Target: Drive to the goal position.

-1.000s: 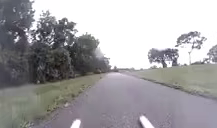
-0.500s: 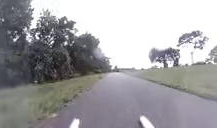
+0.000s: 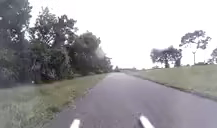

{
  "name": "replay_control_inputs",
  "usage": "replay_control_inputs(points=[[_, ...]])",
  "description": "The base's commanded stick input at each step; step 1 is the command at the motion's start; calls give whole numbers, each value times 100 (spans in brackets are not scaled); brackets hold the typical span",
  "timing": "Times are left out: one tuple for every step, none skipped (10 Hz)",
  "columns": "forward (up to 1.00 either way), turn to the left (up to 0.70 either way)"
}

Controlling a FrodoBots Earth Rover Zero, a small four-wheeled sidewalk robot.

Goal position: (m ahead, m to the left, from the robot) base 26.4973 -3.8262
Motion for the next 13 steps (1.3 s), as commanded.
replay_control_inputs(points=[[70,0],[70,0],[70,0],[70,0],[70,0],[70,0],[70,0],[70,0],[70,0],[70,0],[70,0],[70,0],[70,0]])
